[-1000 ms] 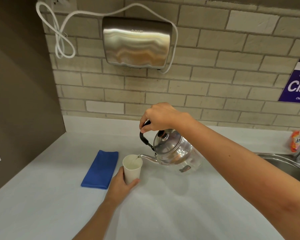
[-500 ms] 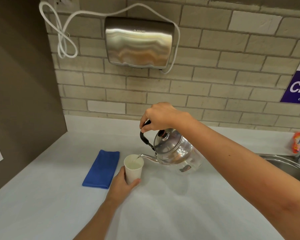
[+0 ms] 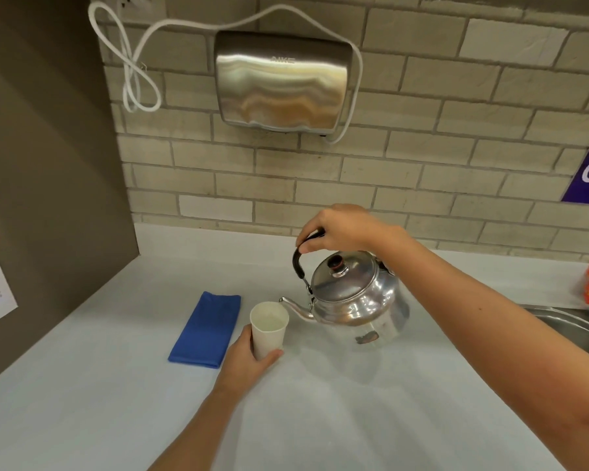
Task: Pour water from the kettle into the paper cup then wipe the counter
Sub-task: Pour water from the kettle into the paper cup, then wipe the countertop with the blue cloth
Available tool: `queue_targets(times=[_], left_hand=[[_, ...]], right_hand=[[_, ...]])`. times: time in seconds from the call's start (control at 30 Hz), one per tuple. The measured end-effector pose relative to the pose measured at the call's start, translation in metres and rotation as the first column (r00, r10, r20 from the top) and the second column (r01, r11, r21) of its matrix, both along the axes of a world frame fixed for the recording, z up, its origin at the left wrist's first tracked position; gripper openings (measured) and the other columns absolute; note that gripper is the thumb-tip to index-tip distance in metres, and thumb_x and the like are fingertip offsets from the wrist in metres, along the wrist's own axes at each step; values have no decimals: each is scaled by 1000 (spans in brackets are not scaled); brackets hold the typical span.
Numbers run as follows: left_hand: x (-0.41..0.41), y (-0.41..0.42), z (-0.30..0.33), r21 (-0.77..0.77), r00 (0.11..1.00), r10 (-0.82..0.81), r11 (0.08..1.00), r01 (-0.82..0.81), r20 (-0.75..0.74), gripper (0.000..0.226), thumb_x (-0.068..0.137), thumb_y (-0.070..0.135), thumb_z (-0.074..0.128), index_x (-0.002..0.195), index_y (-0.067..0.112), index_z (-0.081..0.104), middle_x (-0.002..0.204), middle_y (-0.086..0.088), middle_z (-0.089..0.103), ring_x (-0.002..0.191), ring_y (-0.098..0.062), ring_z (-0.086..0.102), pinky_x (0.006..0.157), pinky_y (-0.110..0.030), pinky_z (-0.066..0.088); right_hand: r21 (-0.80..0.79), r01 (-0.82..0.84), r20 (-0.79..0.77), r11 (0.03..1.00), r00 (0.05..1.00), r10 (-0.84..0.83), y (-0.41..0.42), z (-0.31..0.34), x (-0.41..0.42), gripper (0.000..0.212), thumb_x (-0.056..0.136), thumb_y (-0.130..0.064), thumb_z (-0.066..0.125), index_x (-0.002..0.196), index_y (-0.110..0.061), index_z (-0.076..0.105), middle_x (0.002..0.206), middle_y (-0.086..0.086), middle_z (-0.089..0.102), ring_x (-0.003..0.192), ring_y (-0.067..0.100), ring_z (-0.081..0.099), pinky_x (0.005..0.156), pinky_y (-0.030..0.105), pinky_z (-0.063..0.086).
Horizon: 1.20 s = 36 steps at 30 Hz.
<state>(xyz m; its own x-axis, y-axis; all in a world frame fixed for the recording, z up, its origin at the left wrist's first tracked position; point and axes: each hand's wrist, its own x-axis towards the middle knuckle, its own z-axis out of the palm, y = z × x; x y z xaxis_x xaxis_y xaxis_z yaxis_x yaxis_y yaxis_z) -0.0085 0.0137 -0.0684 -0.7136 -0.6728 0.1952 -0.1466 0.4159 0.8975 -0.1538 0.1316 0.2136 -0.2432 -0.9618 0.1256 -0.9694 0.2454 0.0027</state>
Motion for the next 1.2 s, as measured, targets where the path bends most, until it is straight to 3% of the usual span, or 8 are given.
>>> queue_targets(times=[0.17, 0.3, 0.47, 0.67, 0.83, 1.0, 1.13, 1.2], left_hand=[[0, 1, 0, 22, 1000, 0, 1000, 0, -4, 62, 64, 42, 80, 112, 38, 40, 103, 18, 56, 93, 6, 54, 72, -12, 42], [0, 2, 1, 24, 1000, 0, 1000, 0, -6, 61, 64, 42, 79, 111, 40, 41, 104, 21, 56, 95, 6, 54, 72, -11, 42], [1, 3, 1, 29, 1000, 29, 999, -29, 7, 62, 64, 44, 79, 112, 37, 41, 104, 19, 52, 94, 5, 53, 69, -10, 41], [0, 2, -1, 59, 1000, 27, 998, -27, 9, 59, 62, 46, 78, 109, 35, 44, 105, 14, 56, 98, -1, 56, 73, -14, 46], [0, 0, -3, 68, 1000, 19, 997, -18, -2, 64, 60, 54, 75, 113, 36, 45, 111, 12, 58, 103, -3, 57, 84, -27, 52], [1, 1, -4, 51, 1000, 3, 999, -4, 3, 60, 59, 57, 75, 108, 50, 41, 112, 18, 56, 105, 1, 55, 86, -26, 52], [1, 1, 0, 48, 1000, -6, 999, 5, 18, 59, 61, 52, 76, 107, 53, 39, 115, 18, 55, 107, 4, 53, 84, -20, 49], [3, 2, 5, 35, 999, -32, 999, 31, 35, 61, 65, 44, 78, 110, 50, 37, 117, 15, 51, 109, 1, 51, 84, -15, 46]], right_hand=[[-105, 114, 240, 988, 967, -86, 14, -5, -36, 19, 79, -50, 63, 97, -44, 67, 101, -17, 67, 96, 13, 59, 83, 35, 49], [-275, 209, 319, 938, 941, -116, 2, -14, -56, 15, 78, -52, 63, 92, -47, 68, 97, -16, 67, 89, 10, 54, 68, 29, 41], [-400, 253, 382, 881, 920, -90, -35, -40, -67, 17, 80, -49, 63, 93, -41, 69, 102, -11, 71, 86, 10, 56, 71, 28, 37], [-370, 283, 472, 885, 878, -83, -77, -83, -77, 20, 81, -47, 62, 97, -38, 70, 95, -11, 71, 87, 12, 61, 72, 28, 44], [-329, 318, 544, 889, 833, -97, -95, -105, -87, 18, 80, -48, 63, 93, -39, 70, 75, -20, 62, 77, 9, 56, 59, 24, 39], [-316, 332, 564, 889, 819, -105, -102, -114, -92, 18, 80, -49, 63, 94, -40, 70, 96, -14, 70, 86, 10, 60, 70, 28, 47], [-303, 329, 556, 894, 823, -114, -102, -116, -95, 20, 81, -48, 62, 97, -38, 69, 103, -9, 71, 94, 16, 63, 79, 33, 50], [-307, 301, 499, 903, 859, -116, -99, -114, -93, 28, 84, -46, 60, 108, -34, 66, 109, -4, 69, 101, 21, 60, 81, 33, 48]])
